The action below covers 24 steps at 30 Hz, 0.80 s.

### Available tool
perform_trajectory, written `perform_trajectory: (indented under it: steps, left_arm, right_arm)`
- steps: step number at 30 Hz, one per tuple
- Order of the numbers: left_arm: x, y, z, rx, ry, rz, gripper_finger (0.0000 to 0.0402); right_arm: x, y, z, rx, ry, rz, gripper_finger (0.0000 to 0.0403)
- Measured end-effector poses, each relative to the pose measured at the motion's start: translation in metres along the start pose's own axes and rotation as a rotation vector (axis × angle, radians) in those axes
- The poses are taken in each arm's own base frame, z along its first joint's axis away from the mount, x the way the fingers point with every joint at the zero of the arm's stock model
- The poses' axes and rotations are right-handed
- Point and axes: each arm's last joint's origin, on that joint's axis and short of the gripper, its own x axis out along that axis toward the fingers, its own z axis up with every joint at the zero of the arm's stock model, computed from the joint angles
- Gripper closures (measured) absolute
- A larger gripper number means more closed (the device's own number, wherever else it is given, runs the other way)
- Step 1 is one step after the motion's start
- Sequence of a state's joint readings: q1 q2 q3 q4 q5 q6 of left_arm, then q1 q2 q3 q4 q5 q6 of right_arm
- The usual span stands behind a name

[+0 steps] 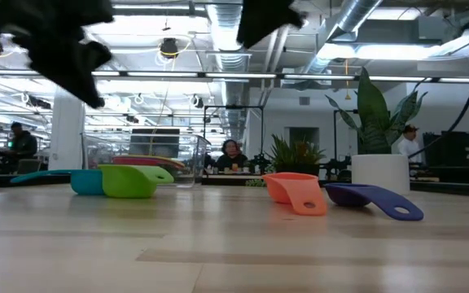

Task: Nest measuring cups in basket
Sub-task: Stack the green measuring cup on top of the yellow measuring cup in the transparent bin

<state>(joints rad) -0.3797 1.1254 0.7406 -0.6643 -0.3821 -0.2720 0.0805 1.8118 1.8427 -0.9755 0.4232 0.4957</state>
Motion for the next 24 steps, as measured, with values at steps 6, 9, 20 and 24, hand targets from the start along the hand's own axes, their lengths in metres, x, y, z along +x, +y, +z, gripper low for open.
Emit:
perform_trajectory:
  steps: [6,9,20,24]
  left_arm:
    - [0.024,0.016,0.012,-0.003,0.042,-0.208,0.0401]
    - [0.032,0.018,0.012,0.118,0.064,-0.228,0.0396]
    - [0.047,0.014,0.037,0.287,0.073,-0.218,0.0296]
    - [0.053,0.013,0.052,0.239,0.116,-0.216,0.0256]
  right_arm:
    - [-0.053,-0.008,-0.012,0.029,-0.028,-0.049,0.0285]
    - [-0.064,-0.008,-0.025,0.02,0.019,-0.096,0.0285]
    - [-0.103,0.006,-0.073,0.06,0.08,-0.268,0.0285]
    - [-0.111,0.015,-0.082,0.064,0.056,-0.241,0.0285]
